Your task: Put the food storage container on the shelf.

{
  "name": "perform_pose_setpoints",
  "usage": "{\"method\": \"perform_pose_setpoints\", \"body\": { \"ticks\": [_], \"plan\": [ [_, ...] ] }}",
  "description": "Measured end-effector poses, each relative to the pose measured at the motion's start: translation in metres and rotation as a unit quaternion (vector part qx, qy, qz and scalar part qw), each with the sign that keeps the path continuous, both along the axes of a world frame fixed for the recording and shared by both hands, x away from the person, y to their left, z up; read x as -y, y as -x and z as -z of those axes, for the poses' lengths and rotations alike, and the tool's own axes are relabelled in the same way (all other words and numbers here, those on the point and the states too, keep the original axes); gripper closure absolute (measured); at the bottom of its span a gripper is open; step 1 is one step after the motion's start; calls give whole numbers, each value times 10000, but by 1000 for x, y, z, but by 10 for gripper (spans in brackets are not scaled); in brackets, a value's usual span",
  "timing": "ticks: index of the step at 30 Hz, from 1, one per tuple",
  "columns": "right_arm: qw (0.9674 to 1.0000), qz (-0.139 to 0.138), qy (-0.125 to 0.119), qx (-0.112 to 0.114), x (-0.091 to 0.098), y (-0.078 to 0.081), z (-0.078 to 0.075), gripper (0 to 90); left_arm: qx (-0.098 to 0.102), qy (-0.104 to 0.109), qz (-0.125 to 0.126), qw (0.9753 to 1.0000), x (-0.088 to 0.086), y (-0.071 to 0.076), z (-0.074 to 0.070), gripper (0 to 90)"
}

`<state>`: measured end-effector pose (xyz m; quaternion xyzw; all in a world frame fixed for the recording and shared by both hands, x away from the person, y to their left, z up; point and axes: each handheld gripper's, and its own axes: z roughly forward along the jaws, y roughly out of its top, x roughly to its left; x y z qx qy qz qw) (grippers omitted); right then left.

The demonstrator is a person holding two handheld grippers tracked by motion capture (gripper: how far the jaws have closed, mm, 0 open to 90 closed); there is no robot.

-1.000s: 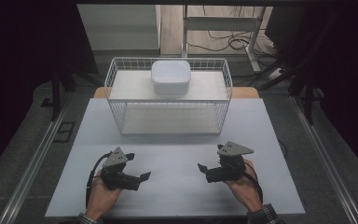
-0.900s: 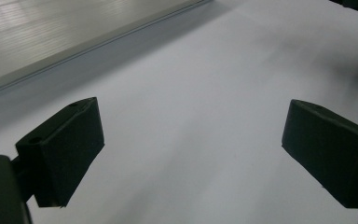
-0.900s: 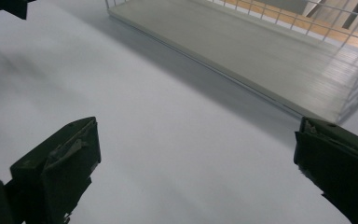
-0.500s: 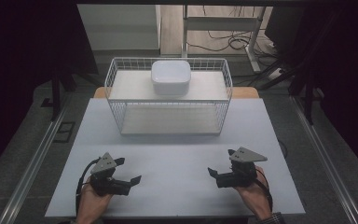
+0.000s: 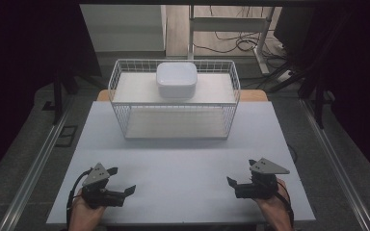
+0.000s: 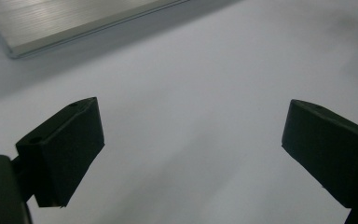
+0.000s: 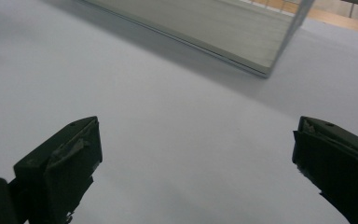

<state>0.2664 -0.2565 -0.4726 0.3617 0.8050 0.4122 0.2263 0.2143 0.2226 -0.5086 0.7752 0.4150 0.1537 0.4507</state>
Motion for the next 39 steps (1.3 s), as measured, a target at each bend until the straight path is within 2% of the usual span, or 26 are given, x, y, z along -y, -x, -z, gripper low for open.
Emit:
{"method": "perform_pose_setpoints", "body": {
  "ticks": [4,14,22,26,31,33,39],
  "plan": [
    [9999,123,-16,22,9,5,2,10,-8,17,-119,9999,-10,6,2,52],
    [9992,392,-23,29,31,17,6,10,-31,-109,-392,9992,-27,17,7,52],
    [9985,529,75,-144,41,24,16,10,-107,-156,-538,9984,-35,22,14,53],
    [9981,543,107,-259,42,27,21,9,-169,-159,-570,9981,-38,21,19,53],
    [9972,556,125,-483,44,28,27,9,-399,-93,-478,9980,-38,18,24,52],
    [9971,580,79,-489,45,28,26,9,-480,-102,-468,9977,-38,17,26,52],
    [9964,633,-2,-559,47,26,27,10,-535,28,-492,9974,-41,16,26,55]
  ]
}}
